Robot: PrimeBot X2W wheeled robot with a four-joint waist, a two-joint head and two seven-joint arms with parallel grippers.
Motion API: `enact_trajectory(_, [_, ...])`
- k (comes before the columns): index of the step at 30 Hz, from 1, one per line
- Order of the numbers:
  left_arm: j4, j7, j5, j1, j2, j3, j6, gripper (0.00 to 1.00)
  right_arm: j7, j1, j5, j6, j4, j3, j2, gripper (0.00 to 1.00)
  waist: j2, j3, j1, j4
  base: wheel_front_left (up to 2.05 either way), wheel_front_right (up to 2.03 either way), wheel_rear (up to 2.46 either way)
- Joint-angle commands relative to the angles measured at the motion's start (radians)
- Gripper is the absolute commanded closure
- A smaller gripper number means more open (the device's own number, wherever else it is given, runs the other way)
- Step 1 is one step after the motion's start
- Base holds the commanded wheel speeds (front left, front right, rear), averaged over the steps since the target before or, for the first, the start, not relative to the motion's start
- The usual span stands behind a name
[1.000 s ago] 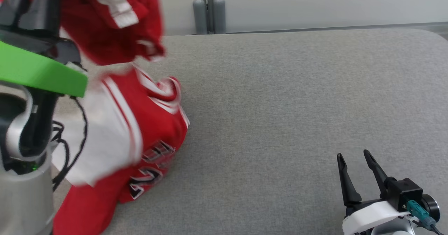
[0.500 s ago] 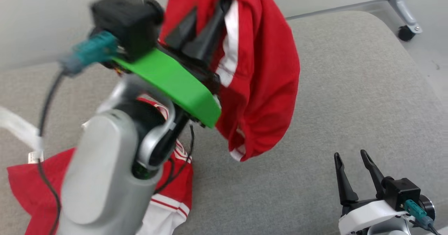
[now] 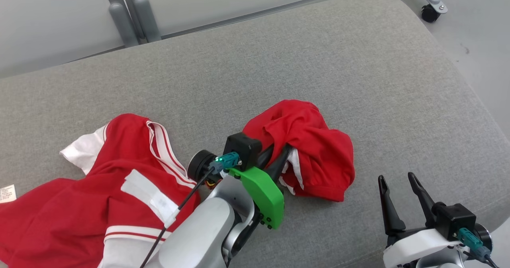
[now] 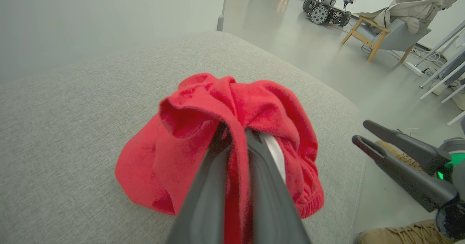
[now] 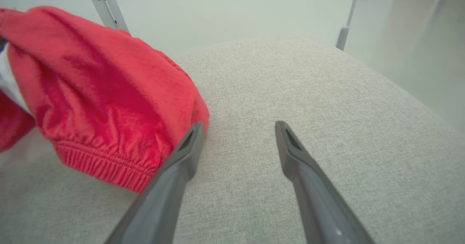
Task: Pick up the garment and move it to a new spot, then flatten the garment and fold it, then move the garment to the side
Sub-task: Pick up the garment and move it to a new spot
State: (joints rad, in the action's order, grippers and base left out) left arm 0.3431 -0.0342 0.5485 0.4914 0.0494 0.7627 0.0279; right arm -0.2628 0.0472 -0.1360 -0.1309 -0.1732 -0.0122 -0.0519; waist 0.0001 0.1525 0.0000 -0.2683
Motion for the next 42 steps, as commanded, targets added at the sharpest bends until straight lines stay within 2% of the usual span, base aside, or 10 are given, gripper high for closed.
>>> enact_trajectory(1, [0.035, 0.038, 0.013, 0.018, 0.003, 0.012, -0.008, 0.72, -0.003, -0.012, 0.007, 0.0, -0.001, -0.004, 0.0, 0.0, -0.0001, -0.006, 0.0, 0.008, 0.0, 0.0, 0.0])
enact_trajectory(2, [0.053, 0.058, 0.024, 0.023, 0.002, 0.028, -0.007, 0.53, -0.003, -0.012, 0.008, 0.0, 0.0, -0.005, 0.0, 0.0, -0.0001, -0.009, 0.0, 0.013, 0.0, 0.0, 0.0])
enact_trajectory(3, [0.071, 0.079, 0.05, 0.025, 0.002, 0.043, -0.01, 0.0, -0.003, -0.011, 0.009, 0.0, 0.001, -0.002, -0.004, 0.0, -0.0001, -0.015, 0.0, 0.022, 0.0, 0.0, 0.0])
enact_trajectory(8, [0.084, 0.168, 0.088, 0.051, 0.003, 0.098, -0.048, 0.0, -0.003, 0.014, 0.019, 0.0, 0.007, 0.008, -0.026, 0.0, -0.0001, -0.052, 0.0, 0.066, 0.0, 0.0, 0.0])
enact_trajectory(12, [0.05, 0.234, 0.079, 0.021, 0.003, 0.099, -0.091, 0.0, -0.003, 0.039, 0.026, 0.0, 0.022, 0.024, -0.04, 0.0, -0.0001, -0.091, 0.0, 0.106, 0.0, 0.0, 0.0])
enact_trajectory(20, [-0.079, 0.297, 0.007, -0.136, 0.109, 0.025, -0.217, 0.0, -0.003, 0.081, 0.045, 0.0, 0.069, 0.066, -0.057, 0.0, -0.0001, -0.148, 0.0, 0.194, 0.0, 0.0, 0.0])
enact_trajectory(25, [-0.125, 0.299, -0.034, -0.26, 0.166, -0.056, -0.265, 0.0, -0.003, 0.098, 0.05, 0.0, 0.082, 0.082, -0.06, 0.0, -0.0001, -0.16, 0.0, 0.239, 0.0, 0.0, 0.0])
enact_trajectory(30, [-0.115, 0.298, -0.057, -0.347, 0.183, -0.104, -0.249, 0.0, -0.003, 0.108, 0.05, 0.0, 0.082, 0.085, -0.066, 0.0, -0.0001, -0.158, 0.0, 0.274, 0.0, 0.0, 0.0])
enact_trajectory(36, [-0.058, 0.299, -0.066, -0.336, 0.173, -0.112, -0.222, 0.0, -0.003, 0.106, 0.053, 0.0, 0.077, 0.073, -0.064, 0.0, -0.0001, -0.156, 0.0, 0.278, 0.0, 0.0, 0.0])
enact_trajectory(42, [0.014, 0.214, -0.053, -0.29, 0.177, -0.095, -0.212, 0.0, -0.003, 0.095, 0.046, 0.0, 0.076, 0.057, -0.069, 0.0, -0.0001, -0.129, 0.0, 0.256, 0.0, 0.0, 0.0])
